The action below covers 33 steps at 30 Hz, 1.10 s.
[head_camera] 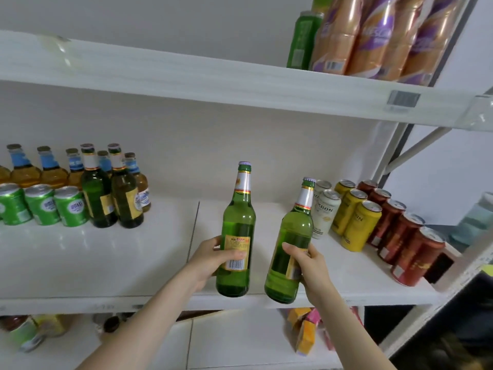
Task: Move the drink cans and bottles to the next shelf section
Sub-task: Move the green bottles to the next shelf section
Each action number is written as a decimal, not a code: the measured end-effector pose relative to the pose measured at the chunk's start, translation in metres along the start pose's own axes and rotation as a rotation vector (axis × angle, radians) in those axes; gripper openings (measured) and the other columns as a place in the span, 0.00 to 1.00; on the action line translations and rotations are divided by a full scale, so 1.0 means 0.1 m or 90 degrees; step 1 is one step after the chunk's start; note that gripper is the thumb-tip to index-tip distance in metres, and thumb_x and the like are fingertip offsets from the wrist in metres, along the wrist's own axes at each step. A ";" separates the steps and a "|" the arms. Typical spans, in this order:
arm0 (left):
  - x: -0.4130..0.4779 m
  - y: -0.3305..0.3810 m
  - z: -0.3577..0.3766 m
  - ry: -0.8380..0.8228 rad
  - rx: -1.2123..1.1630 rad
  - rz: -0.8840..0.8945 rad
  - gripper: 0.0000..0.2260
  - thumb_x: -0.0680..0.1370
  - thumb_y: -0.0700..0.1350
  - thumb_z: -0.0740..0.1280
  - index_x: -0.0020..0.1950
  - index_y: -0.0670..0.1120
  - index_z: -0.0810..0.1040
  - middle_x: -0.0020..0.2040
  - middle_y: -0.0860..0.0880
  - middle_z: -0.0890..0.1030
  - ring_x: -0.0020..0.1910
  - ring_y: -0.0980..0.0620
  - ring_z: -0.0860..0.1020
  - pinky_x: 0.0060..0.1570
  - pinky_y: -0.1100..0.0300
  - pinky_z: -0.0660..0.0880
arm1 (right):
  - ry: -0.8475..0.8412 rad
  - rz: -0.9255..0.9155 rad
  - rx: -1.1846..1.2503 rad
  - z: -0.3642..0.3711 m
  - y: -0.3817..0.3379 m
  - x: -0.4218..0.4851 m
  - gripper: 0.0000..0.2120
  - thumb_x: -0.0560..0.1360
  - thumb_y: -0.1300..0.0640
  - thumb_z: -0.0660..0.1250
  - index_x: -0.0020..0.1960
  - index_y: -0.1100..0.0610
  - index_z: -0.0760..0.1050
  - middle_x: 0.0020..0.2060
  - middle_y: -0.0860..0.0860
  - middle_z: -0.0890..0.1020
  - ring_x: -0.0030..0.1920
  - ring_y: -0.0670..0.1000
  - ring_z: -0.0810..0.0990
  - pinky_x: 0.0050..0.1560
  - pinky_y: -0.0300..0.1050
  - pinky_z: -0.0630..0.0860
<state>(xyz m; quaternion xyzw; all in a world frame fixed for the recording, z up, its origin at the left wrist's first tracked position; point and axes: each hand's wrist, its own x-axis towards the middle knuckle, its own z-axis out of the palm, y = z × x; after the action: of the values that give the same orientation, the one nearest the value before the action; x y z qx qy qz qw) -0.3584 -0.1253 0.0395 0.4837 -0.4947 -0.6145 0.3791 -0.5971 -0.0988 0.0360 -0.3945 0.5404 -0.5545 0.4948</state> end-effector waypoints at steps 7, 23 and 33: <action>0.17 -0.07 0.82 0.042 -0.019 -0.011 0.23 0.66 0.45 0.80 0.59 0.47 0.81 0.52 0.46 0.86 0.54 0.46 0.83 0.59 0.44 0.79 | -0.038 0.006 -0.009 -0.78 -0.10 0.25 0.15 0.68 0.55 0.78 0.53 0.53 0.81 0.44 0.53 0.86 0.50 0.57 0.85 0.51 0.57 0.83; 1.35 -0.09 1.02 0.092 0.016 0.050 0.20 0.64 0.39 0.81 0.54 0.49 0.82 0.48 0.49 0.87 0.49 0.50 0.85 0.45 0.59 0.80 | -0.092 -0.031 0.004 -0.85 -0.03 1.52 0.17 0.67 0.57 0.79 0.54 0.51 0.81 0.46 0.49 0.87 0.51 0.52 0.85 0.51 0.52 0.82; 2.01 -0.06 0.78 0.108 0.024 0.079 0.27 0.60 0.40 0.81 0.58 0.48 0.80 0.52 0.48 0.86 0.55 0.47 0.83 0.60 0.45 0.78 | -0.074 -0.059 0.027 -0.58 0.12 2.25 0.19 0.66 0.57 0.80 0.55 0.48 0.79 0.47 0.44 0.86 0.51 0.47 0.84 0.52 0.47 0.79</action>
<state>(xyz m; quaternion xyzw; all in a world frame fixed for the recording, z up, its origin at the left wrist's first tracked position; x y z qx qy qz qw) -0.4830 -0.2953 -0.0075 0.5093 -0.5014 -0.5375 0.4477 -0.6965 -0.3054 -0.0037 -0.4398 0.4801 -0.5645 0.5073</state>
